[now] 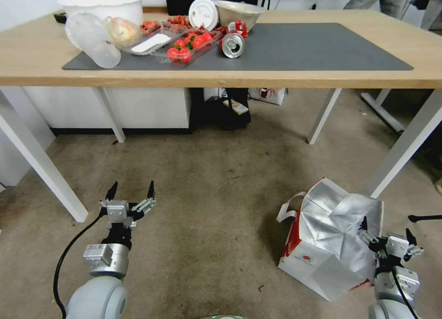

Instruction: Pick up the food delivery bag from the floor and place it on the table.

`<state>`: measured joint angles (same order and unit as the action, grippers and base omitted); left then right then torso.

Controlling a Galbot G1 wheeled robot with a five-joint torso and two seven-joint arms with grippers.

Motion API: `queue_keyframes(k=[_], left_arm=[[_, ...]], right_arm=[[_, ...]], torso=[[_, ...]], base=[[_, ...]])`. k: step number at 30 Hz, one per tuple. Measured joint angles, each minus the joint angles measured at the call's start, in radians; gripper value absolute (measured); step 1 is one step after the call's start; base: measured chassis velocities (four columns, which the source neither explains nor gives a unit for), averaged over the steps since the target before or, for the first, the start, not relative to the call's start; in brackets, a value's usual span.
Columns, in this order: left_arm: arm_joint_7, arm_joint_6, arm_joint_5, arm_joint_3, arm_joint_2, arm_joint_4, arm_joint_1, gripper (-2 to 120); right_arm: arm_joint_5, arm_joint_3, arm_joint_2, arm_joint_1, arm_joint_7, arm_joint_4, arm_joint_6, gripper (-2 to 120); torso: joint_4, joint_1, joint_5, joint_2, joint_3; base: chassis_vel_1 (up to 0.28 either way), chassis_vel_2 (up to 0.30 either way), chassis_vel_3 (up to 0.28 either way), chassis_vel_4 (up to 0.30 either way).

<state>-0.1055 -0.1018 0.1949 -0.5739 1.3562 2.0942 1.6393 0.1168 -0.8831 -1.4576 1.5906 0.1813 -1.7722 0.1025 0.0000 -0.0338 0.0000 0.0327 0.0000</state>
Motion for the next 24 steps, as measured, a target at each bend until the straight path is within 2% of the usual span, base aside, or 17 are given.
queue_keyframes(k=[7,10,12,13,17,18,21,22,24], left_arm=[[-0.016,0.004,-0.009,0.000,0.001,0.001,0.001,100],[-0.020,0.006,-0.011,-0.001,0.002,0.001,0.001,100],[-0.022,0.006,-0.015,0.000,0.005,0.001,0.001,100],[-0.022,0.006,-0.015,0.000,0.005,0.001,0.001,100],[-0.028,0.009,-0.017,0.001,0.005,0.001,-0.002,100],[-0.028,0.009,-0.017,0.001,0.005,0.001,-0.002,100],[-0.030,0.011,-0.017,0.001,0.004,-0.001,-0.007,100],[-0.030,0.011,-0.017,0.001,0.004,-0.001,-0.007,100],[-0.031,0.012,-0.017,0.002,0.005,-0.004,-0.009,100]], right_arm=[[0.050,0.017,0.000,-0.006,0.006,-0.004,-0.040,100],[0.056,0.021,0.001,-0.011,0.008,0.002,-0.051,96],[0.061,0.030,0.001,-0.012,0.009,0.012,-0.056,89],[0.061,0.030,0.001,-0.012,0.009,0.012,-0.056,89],[0.064,0.039,-0.001,-0.016,0.011,0.021,-0.063,69],[0.064,0.039,-0.001,-0.016,0.011,0.021,-0.063,69],[0.062,0.039,-0.001,-0.017,0.011,0.021,-0.068,54],[0.062,0.039,-0.001,-0.017,0.011,0.021,-0.068,54],[0.061,0.039,-0.001,-0.017,0.012,0.021,-0.071,46]], torso=[[0.0000,0.000,-0.0001,0.000,0.000],[0.0001,0.000,-0.0001,0.000,0.000],[0.0000,0.000,0.0000,0.000,0.000],[0.0000,0.000,0.0000,0.000,0.000],[0.0000,0.000,-0.0001,0.000,0.000],[0.0000,0.000,-0.0001,0.000,0.000],[0.0000,0.000,-0.0001,0.000,0.000],[0.0000,0.000,-0.0001,0.000,0.000],[0.0000,0.000,-0.0001,0.000,0.000]], base=[[0.000,0.000,0.000,0.000],[0.000,0.000,0.000,0.000],[0.000,0.000,0.000,0.000],[0.000,0.000,0.000,0.000],[0.000,0.000,0.000,0.000],[0.000,0.000,0.000,0.000],[0.000,0.000,0.000,0.000],[0.000,0.000,0.000,0.000],[0.000,0.000,0.000,0.000]])
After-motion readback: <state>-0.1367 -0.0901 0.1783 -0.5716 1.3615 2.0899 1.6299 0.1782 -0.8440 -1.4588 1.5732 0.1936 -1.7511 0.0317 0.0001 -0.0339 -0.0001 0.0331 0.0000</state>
